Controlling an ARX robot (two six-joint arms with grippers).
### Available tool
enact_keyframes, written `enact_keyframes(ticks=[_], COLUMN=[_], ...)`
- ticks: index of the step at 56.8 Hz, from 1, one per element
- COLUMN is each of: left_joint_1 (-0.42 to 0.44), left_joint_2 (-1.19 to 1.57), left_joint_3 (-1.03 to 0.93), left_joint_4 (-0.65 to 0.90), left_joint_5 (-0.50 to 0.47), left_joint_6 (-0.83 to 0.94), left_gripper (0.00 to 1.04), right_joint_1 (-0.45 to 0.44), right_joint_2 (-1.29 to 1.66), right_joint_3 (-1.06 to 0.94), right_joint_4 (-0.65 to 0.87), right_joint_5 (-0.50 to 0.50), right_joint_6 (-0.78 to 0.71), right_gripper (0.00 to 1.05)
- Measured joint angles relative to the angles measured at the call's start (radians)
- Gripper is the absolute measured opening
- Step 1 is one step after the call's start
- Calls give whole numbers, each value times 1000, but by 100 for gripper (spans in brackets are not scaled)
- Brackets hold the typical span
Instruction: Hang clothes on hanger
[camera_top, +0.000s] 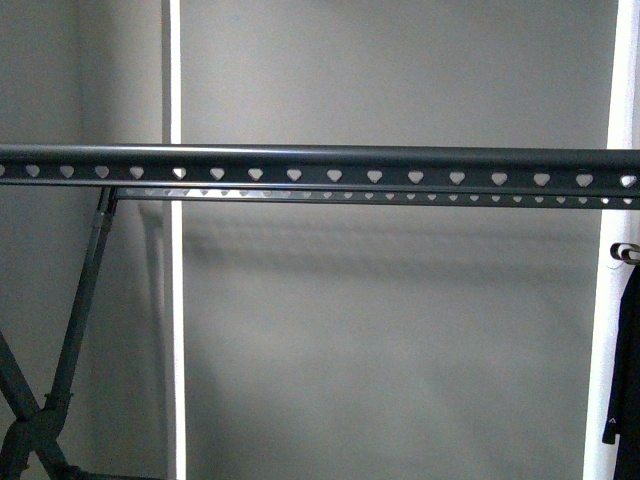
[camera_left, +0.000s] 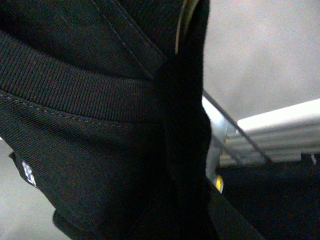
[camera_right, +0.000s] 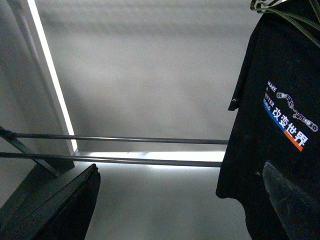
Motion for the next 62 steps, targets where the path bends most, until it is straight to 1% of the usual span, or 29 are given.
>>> enact_keyframes(ticks=[3,4,9,10,15,16,17,19,20,21,24,27,29,31,34,40,42,43,46,52,57,62], left_joint_1=[10,12,14,14,11,9,2,-4,-10,-13,-37,-67,-86,-106,-133,-173,-185,-198,-216,-285,-332,-389], left_joint_2=[-73,-110,-230,-263,-332,-334,-333,-328,-322,-317,-279,-226,-190,-154,-110,-49,-34,-18,7,100,160,208], left_joint_3=[-54,-76,-127,-134,-125,-120,-109,-103,-97,-93,-73,-52,-24,11,60,119,135,146,165,240,293,350], left_joint_4=[-50,-83,-209,-246,-388,-408,-427,-426,-421,-415,-352,-229,-174,-131,-100,-99,-109,-110,-106,-102,-97,-95], left_joint_5=[84,147,346,399,540,545,542,532,520,518,486,467,464,465,465,496,492,486,472,441,410,372], left_joint_6=[74,122,306,382,637,665,773,815,880,894,1046,1244,1337,1448,1563,1740,1786,1843,1899,2103,2203,2249], left_gripper=[4,4,4,4,4,4,4,4,4,4,4,4,4,4,4,4,4,4,4,4,4,4], right_joint_1=[0,0,0,0,0,0,0,0,0,0,0,0,0,0,0,0,0,0,0,0,0,0], right_joint_2=[0,0,0,0,0,0,0,0,0,0,0,0,0,0,0,0,0,0,0,0,0,0], right_joint_3=[0,0,0,0,0,0,0,0,0,0,0,0,0,0,0,0,0,0,0,0,0,0], right_joint_4=[0,0,0,0,0,0,0,0,0,0,0,0,0,0,0,0,0,0,0,0,0,0], right_joint_5=[0,0,0,0,0,0,0,0,0,0,0,0,0,0,0,0,0,0,0,0,0,0], right_joint_6=[0,0,0,0,0,0,0,0,0,0,0,0,0,0,0,0,0,0,0,0,0,0], right_gripper=[97,97,97,97,97,97,97,97,97,97,97,97,97,97,97,97,97,97,97,97,97,97])
